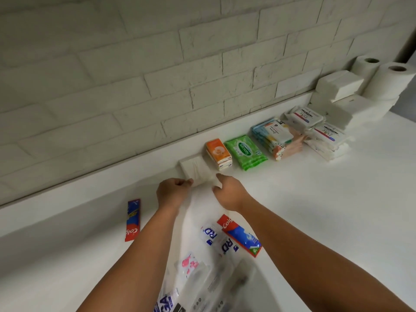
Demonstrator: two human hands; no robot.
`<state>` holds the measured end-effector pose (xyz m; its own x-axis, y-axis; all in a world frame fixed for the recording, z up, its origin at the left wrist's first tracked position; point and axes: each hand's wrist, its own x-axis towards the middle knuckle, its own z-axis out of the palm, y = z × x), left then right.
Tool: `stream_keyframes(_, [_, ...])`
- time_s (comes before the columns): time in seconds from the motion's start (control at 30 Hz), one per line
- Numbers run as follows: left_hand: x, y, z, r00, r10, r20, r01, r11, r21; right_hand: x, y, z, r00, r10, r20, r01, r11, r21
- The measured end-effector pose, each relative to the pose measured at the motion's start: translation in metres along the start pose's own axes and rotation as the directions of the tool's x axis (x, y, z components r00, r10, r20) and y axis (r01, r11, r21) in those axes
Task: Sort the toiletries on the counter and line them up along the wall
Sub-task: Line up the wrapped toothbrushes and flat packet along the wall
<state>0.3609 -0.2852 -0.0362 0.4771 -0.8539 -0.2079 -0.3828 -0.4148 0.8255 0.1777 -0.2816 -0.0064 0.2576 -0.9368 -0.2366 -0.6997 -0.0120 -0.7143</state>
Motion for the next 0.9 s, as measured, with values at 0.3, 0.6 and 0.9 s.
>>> stream_keyframes(0.3, [-0.105,-0.001,-0.023,0.971,0.224,0.077,-0.216,0.971,-0.101,-0.11,0.006,-0.006,0.985,-0.174,-0.02,0.175,0.984,0.034])
stream_keyframes(0.6, [-0.222,-0.034,-0.036,0.897,0.336,0.286,-0.339,0.94,-0.039,-0.218,0.041,0.02,0.986,-0.165,-0.003,0.163,0.979,-0.122])
stream_keyframes(0.9, [-0.286,-0.084,-0.034,0.769,0.394,0.503,-0.564,0.789,0.243,-0.266,0.077,0.052,0.987,-0.111,0.12,0.144,0.937,-0.319])
